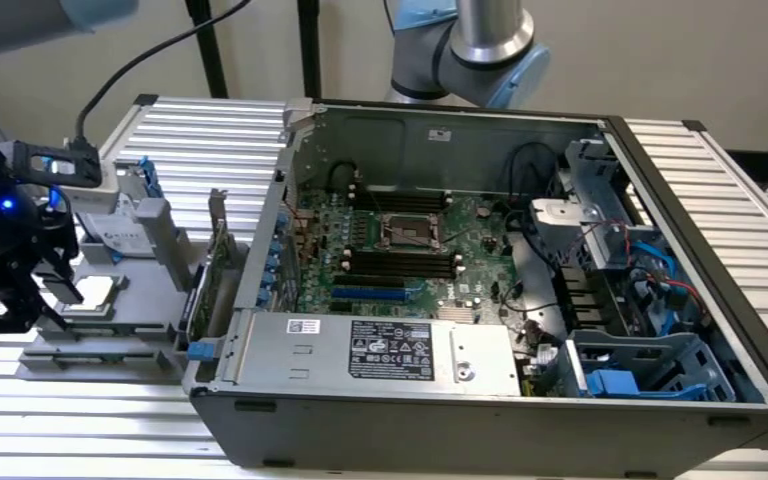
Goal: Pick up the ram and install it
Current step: 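Pick up the ram and move it above insertion slot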
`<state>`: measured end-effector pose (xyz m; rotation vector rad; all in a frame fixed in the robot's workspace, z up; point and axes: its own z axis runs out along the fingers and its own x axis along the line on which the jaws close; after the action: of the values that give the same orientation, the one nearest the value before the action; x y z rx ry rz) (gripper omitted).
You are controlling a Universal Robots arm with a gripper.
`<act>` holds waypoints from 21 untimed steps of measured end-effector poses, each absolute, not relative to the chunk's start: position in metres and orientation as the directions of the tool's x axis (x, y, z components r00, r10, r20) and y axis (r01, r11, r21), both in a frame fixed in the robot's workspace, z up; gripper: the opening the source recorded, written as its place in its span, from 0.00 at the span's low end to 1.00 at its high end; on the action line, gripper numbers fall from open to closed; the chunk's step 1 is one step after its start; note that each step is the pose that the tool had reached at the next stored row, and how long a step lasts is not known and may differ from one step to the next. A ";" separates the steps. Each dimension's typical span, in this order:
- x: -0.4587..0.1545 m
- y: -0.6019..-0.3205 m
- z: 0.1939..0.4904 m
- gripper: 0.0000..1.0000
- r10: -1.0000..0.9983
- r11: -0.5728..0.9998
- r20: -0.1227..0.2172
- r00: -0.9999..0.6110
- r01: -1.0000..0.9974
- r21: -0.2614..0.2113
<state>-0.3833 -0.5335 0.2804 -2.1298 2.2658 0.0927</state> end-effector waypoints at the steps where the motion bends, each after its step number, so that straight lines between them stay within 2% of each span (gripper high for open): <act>1: -0.383 -0.534 0.279 0.36 -0.996 0.060 -0.064 -0.062 -0.998 0.023; 21: -0.383 -0.535 0.241 0.36 -0.997 0.032 -0.069 -0.033 -0.999 0.023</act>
<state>-0.3829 -0.5350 0.2408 -2.1601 2.2320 0.1004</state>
